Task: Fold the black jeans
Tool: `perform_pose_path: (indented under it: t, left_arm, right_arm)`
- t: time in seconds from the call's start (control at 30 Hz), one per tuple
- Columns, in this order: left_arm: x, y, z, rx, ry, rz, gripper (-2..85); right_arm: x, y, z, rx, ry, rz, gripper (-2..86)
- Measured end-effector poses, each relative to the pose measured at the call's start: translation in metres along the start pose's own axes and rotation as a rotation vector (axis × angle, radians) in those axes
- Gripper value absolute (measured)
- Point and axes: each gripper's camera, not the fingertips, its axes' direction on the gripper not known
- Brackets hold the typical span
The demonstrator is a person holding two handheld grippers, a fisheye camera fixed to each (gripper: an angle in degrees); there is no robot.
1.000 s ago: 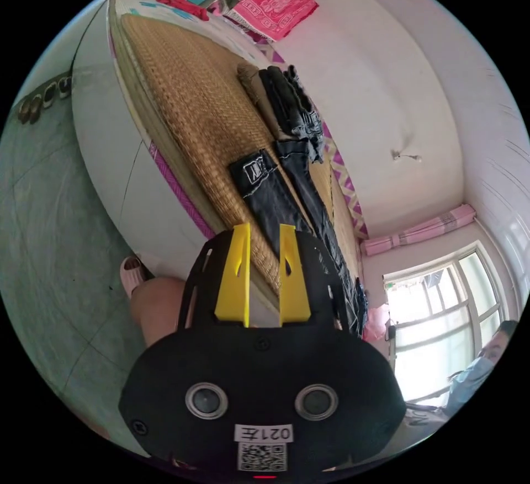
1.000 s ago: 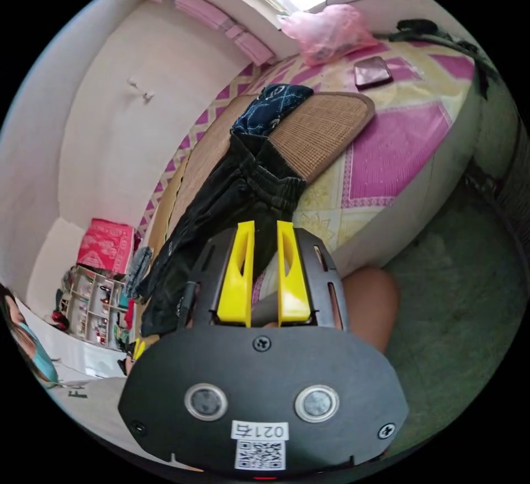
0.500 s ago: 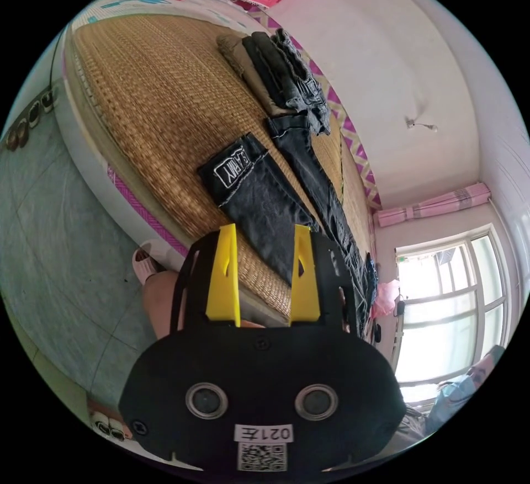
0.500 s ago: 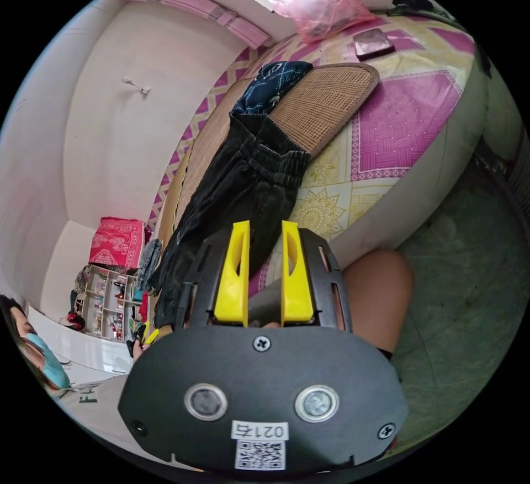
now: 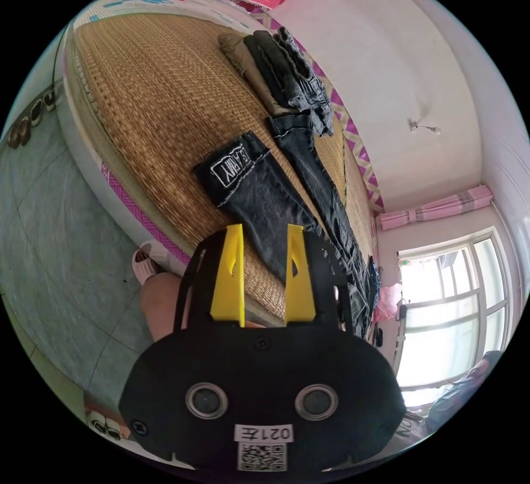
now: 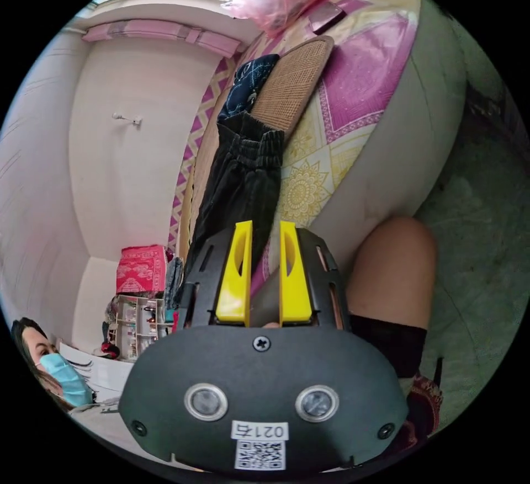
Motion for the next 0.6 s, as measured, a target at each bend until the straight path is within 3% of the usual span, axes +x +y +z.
perform_pose_path:
  t: [0.17,0.3,0.6]
  left_arm:
    - [0.002,-0.009,0.035,-0.005,-0.011,0.011,9.7]
    - [-0.001,-0.018,0.065,-0.009,-0.094,-0.014,0.6]
    - [0.033,-0.044,0.094,-0.039,0.0,0.121,-0.9]
  right_arm:
    - [0.024,0.001,0.048,-0.008,-0.077,0.016,2.0]
    - [0.039,0.006,0.062,-0.005,-0.134,0.043,0.2]
    - [0.028,0.001,0.082,-0.077,-0.345,-0.014,-0.1]
